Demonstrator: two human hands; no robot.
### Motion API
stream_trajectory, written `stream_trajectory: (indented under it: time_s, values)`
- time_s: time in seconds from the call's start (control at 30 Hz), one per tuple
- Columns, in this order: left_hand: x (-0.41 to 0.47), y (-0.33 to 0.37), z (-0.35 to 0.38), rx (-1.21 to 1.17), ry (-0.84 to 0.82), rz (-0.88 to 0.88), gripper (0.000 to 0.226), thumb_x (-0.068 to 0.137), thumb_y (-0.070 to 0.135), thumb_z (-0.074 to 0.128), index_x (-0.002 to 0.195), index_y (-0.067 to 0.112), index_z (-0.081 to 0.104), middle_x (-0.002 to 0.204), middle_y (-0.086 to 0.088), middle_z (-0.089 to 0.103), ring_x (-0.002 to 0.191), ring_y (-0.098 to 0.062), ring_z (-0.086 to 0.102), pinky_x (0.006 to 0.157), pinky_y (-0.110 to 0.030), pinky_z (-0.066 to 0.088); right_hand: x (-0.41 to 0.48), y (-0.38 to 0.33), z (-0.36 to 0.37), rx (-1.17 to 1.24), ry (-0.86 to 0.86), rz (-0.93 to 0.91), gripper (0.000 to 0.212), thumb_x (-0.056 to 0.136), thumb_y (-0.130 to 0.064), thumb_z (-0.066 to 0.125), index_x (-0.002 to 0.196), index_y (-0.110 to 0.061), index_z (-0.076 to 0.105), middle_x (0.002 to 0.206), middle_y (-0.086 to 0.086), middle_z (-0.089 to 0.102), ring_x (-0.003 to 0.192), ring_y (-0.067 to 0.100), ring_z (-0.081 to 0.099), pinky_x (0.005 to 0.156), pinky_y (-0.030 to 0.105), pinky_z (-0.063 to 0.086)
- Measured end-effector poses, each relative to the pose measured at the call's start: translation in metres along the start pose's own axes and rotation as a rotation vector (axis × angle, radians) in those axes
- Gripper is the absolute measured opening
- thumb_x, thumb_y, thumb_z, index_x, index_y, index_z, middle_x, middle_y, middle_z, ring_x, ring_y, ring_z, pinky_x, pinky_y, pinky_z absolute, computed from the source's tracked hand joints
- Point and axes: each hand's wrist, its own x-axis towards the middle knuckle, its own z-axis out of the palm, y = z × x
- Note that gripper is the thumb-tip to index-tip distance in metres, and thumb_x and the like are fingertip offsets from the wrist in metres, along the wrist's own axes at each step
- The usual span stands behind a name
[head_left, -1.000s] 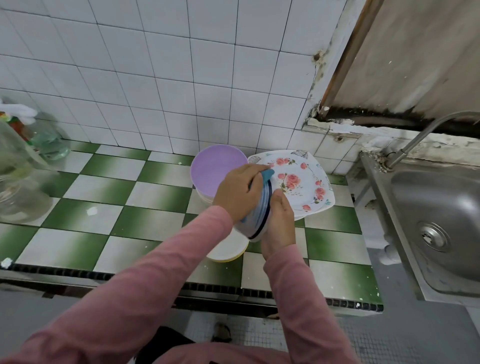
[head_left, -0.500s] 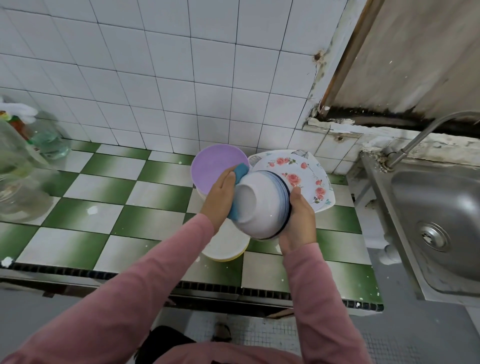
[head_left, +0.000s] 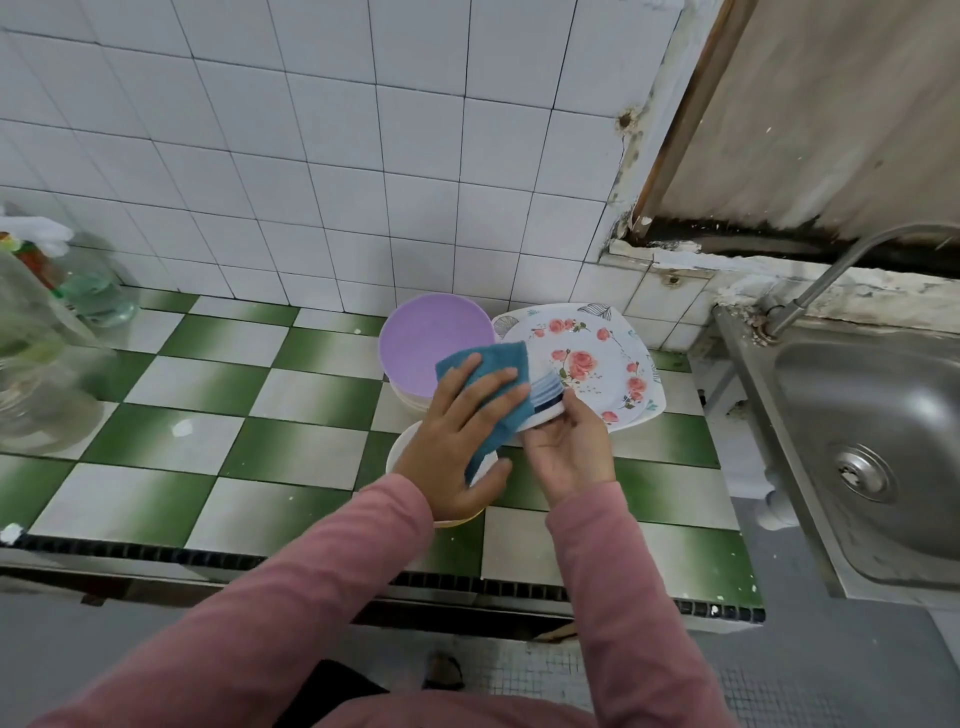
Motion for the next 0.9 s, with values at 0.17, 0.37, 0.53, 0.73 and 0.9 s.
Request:
stream_trajectory:
  time_s: [0.17,0.37,0.53,0.73,0.9]
  values:
    - [0.015,-0.019,-0.01,0.104,-0.06,0.128,0.051,0.09,0.01,0.057,0.139,0.018,0.045,0.144,-0.003,0.044,0.139,-0.036,0.037,0.11,-0.059,0.035,0.003,-0.01,-0.005,0.0,-0.03,0.093,0.026,0.1,-0.006,0.044,0.122,0.002,0.055,0.106,0.02,0.07,0.095,0.027,0.069,0.08,0.037,0.06]
    - [0.025,-0.01,-0.011,-0.085,0.117,-0.1,0.042,0.09,0.002,0.053,0.131,0.011,0.055,0.134,-0.008,0.058,0.131,-0.031,0.048,0.113,-0.046,0.038,0.009,-0.026,-0.014,-0.503,0.139,0.152,0.044,0.093,-0.039,0.064,0.119,-0.003,0.055,0.082,0.009,0.065,0.067,0.02,0.069,0.063,0.032,0.058]
    - [0.043,0.011,-0.03,-0.476,0.355,-0.773,0.033,0.095,0.008,0.059,0.119,0.029,0.06,0.107,0.012,0.065,0.091,-0.01,0.06,0.063,-0.02,0.055,0.015,-0.03,-0.041,-0.863,0.267,0.057,0.063,0.086,-0.073,0.053,0.104,-0.013,0.063,0.078,0.002,0.061,0.073,0.018,0.056,0.072,0.034,0.046]
    - [0.047,0.006,-0.027,-0.974,0.375,-1.126,0.028,0.093,0.008,0.064,0.114,0.027,0.064,0.101,-0.001,0.069,0.093,-0.023,0.064,0.079,-0.043,0.058,0.014,-0.001,-0.063,-0.348,-0.143,0.431,0.09,0.075,-0.082,0.055,0.142,-0.021,0.052,0.139,0.023,0.056,0.127,0.052,0.049,0.101,0.075,0.035]
    - [0.037,0.005,-0.019,-1.051,0.287,-1.133,0.036,0.091,0.008,0.065,0.126,0.014,0.06,0.111,-0.014,0.067,0.099,-0.03,0.063,0.079,-0.043,0.057,0.011,0.006,-0.056,-0.113,-0.209,0.378,0.071,0.084,-0.067,0.058,0.14,-0.023,0.056,0.14,0.021,0.057,0.129,0.05,0.049,0.105,0.068,0.038]
